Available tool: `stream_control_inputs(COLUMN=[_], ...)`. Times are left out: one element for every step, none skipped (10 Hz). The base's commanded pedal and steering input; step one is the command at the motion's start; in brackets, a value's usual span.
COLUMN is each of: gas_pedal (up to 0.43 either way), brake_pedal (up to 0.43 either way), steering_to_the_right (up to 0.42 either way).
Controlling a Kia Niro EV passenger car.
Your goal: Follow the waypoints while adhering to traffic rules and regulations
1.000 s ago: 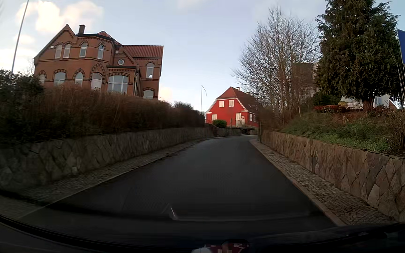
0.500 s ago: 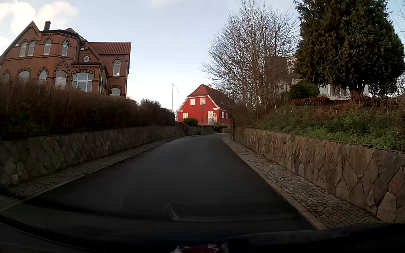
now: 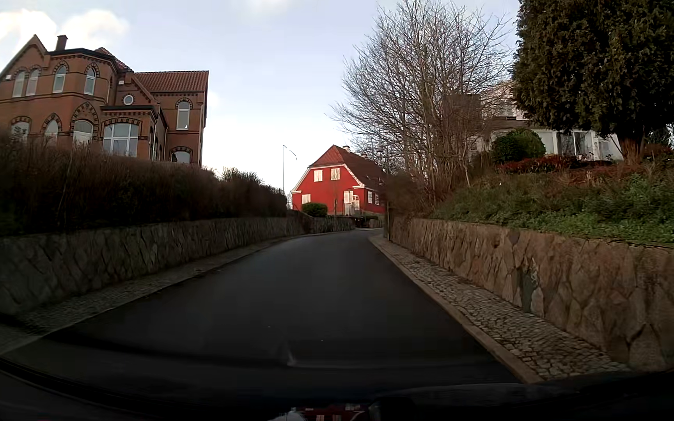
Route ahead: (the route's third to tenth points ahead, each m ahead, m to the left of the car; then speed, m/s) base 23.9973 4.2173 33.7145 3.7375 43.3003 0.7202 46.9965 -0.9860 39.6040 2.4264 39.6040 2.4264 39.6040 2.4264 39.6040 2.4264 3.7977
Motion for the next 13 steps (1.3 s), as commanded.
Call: stream_control_inputs(gas_pedal=[0.268, 0.268, 0.268, 0.280, 0.287, 0.299, 0.299, 0.299, 0.299, 0.311, 0.311, 0.311, 0.311], brake_pedal=[0.000, 0.000, 0.000, 0.000, 0.000, 0.000, 0.000, 0.000, 0.000, 0.000, 0.000, 0.000, 0.000], steering_to_the_right=[-0.040, -0.030, -0.012, -0.004, -0.002, -0.002, 0.001, 0.001, 0.001, -0.001, -0.007, -0.011, -0.011])
